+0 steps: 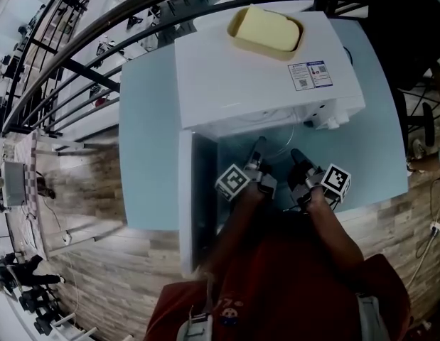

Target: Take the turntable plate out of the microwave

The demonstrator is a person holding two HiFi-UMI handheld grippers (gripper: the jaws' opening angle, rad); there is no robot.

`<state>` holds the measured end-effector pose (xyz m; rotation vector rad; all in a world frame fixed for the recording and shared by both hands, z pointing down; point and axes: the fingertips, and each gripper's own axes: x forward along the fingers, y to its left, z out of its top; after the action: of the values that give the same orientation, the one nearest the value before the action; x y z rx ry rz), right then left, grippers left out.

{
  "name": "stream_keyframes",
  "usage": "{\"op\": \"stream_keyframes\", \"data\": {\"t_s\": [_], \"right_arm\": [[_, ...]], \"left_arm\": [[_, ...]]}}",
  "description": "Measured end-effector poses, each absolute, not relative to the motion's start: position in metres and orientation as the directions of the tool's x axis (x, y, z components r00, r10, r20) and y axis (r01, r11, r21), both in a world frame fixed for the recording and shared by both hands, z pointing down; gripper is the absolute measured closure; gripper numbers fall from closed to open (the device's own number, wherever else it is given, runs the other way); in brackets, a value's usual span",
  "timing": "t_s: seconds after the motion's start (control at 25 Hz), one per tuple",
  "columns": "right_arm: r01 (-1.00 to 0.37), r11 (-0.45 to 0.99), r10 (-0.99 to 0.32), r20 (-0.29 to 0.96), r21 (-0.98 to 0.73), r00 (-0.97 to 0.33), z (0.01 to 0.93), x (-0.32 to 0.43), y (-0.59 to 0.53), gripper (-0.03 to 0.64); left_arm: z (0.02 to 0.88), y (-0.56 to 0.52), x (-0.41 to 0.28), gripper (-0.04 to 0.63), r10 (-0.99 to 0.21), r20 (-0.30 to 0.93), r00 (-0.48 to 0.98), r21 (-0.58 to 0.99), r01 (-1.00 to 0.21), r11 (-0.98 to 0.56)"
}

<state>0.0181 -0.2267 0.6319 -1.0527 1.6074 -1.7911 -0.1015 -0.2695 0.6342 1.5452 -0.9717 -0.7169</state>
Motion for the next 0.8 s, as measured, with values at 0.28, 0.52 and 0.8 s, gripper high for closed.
{"op": "stream_keyframes", "data": {"t_s": [0.28, 0.52, 0.8], "right_arm": [[-0.127, -0.18, -0.782, 0.22, -0.976, -0.583, 0.632, 0.016, -0.227, 0.607], [-0.145, -0.173, -0.77, 0.225, -0.974, -0.596, 0.633, 0.015, -0.226, 0.607], [-0.155, -0.172, -0.769, 0.231, -0.973, -0.596, 0.635, 0.015, -0.227, 0.607]], "left_arm": [[0.635, -0.284, -0.098, 0.388, -0.89, 0.003, 0.455, 0.993, -0.103, -0.049], [0.633, -0.291, -0.1, 0.438, -0.909, -0.029, 0.415, 0.998, -0.044, -0.052], [0.639, -0.296, -0.11, 0.563, -0.94, -0.006, 0.341, 1.0, -0.002, -0.007]]}}
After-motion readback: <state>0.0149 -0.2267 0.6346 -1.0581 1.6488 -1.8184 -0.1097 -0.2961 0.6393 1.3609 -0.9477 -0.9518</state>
